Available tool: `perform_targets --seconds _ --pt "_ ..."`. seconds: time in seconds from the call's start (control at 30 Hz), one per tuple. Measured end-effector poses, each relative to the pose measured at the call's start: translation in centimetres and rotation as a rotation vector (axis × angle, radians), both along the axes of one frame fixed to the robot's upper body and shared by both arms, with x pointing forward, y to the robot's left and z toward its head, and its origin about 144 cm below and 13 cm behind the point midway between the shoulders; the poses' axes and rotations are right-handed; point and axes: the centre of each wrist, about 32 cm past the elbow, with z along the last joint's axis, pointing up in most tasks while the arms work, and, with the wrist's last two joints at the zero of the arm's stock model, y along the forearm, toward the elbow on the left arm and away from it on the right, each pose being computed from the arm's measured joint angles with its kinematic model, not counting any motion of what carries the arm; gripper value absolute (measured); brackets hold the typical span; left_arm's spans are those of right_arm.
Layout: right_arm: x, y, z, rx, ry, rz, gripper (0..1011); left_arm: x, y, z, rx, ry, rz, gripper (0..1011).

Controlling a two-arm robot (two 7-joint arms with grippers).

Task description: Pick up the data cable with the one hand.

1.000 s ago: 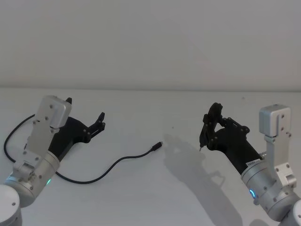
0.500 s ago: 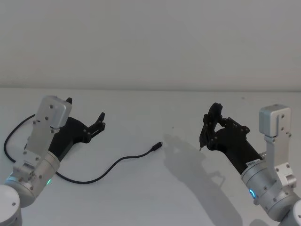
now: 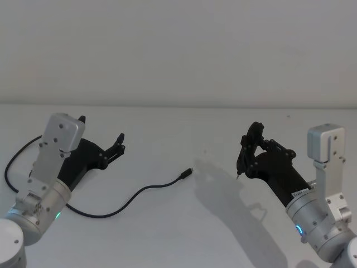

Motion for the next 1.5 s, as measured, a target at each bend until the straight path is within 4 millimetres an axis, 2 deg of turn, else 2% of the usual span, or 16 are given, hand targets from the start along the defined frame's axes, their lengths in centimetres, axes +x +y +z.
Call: perform_targets --seconds 0.3,0.87,1.17,1.5 --pt "0.0 0.0 0.0 0.0 0.0 0.0 275 1.1 0.0 0.8 0.011 -0.01 -0.046 1001" --pt "0.0 0.0 0.0 0.0 0.0 0.0 275 4.2 0.3 3.6 0.07 0.035 -0.254 1001" --pt "0.0 0.0 0.0 0.0 0.0 0.0 274 5.0 1.0 4.9 0.118 0.139 -0.409 1001" --pt "0.0 0.0 0.0 0.0 0.0 0.0 274 5.2 1.5 5.2 0.163 0.262 -0.538 1001"
